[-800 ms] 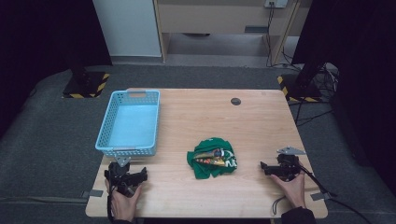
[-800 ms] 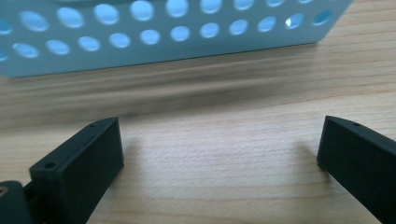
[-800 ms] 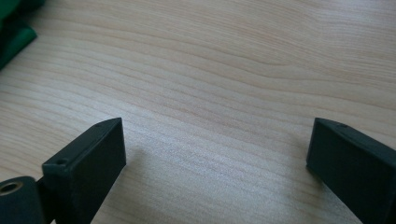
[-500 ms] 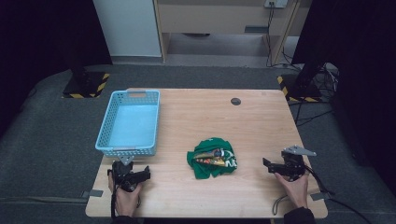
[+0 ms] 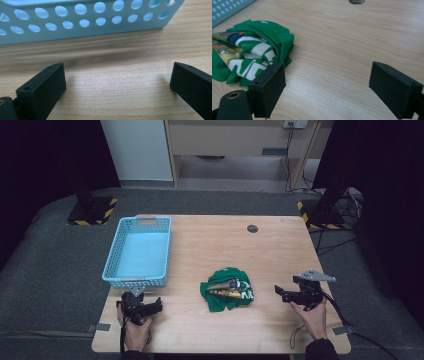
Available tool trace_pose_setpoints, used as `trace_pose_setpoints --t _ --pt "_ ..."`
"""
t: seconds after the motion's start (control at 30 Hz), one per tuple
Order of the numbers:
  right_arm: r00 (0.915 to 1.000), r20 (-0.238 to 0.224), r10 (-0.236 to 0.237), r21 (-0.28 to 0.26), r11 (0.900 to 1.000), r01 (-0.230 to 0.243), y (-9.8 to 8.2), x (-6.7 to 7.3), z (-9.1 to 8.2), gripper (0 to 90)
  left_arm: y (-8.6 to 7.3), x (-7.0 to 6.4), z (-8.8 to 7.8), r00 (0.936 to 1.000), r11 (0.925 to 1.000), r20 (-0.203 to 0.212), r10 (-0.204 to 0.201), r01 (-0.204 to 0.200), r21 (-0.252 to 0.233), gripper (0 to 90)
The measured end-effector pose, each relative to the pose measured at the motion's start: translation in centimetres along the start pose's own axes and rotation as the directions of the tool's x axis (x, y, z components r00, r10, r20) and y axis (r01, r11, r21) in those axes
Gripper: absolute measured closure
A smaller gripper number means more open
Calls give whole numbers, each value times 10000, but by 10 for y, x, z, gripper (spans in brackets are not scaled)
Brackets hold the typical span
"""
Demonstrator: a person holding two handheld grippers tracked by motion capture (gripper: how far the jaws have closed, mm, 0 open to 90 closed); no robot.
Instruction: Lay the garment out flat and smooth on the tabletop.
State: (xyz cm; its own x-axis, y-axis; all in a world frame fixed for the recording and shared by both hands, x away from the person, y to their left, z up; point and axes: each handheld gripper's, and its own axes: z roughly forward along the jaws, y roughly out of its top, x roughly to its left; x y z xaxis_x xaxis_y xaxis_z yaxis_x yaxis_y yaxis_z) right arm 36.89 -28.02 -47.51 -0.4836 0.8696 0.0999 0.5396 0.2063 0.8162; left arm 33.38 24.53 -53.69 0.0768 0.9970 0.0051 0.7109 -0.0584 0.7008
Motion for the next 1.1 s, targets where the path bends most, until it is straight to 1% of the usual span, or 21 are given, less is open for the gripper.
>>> trace_pose_setpoints --t 0.07,0.1,0.27,0.37,0.47,0.53,0.67,0.73,0.97,1.1 --pt "9999 -108 -2 -67 10000 2 5 4 0 135 0 -1 0 9999 10000 54 87 -87 -2 0" --pt "9999 -108 -2 -67 10000 2 5 4 0 135 0 -1 0 9999 10000 54 87 -87 -2 0" --pt "9995 -186 -271 -271 9993 266 21 14 0 136 -1 -3 -1 9998 9999 128 164 -163 -11 0" --pt "9984 -286 -492 -277 9984 484 29 20 2 145 -1 -4 -1 9998 9999 149 161 -161 2 0" --pt "9968 -387 -702 -171 9974 696 37 28 8 150 -1 -4 -1 9997 9998 170 186 -186 1 0" --pt "9963 -402 -758 -174 9970 752 39 30 9 150 -1 -4 -1 9997 9998 179 189 -189 -18 0" --pt "9938 -553 -966 -83 9953 963 47 40 17 149 -1 -4 -1 9996 9998 186 196 -196 -16 0" --pt "9931 -596 -1005 -78 9949 1002 49 41 18 149 -1 -4 -1 9996 9998 190 207 -207 -15 0" --pt "9880 -837 -1294 -176 9916 1284 63 54 25 174 -1 -4 -1 9996 9998 194 209 -208 -14 0" --pt "9849 -967 -1436 -131 9896 1430 68 61 31 187 -1 -4 -1 9996 9998 196 213 -212 -16 0"
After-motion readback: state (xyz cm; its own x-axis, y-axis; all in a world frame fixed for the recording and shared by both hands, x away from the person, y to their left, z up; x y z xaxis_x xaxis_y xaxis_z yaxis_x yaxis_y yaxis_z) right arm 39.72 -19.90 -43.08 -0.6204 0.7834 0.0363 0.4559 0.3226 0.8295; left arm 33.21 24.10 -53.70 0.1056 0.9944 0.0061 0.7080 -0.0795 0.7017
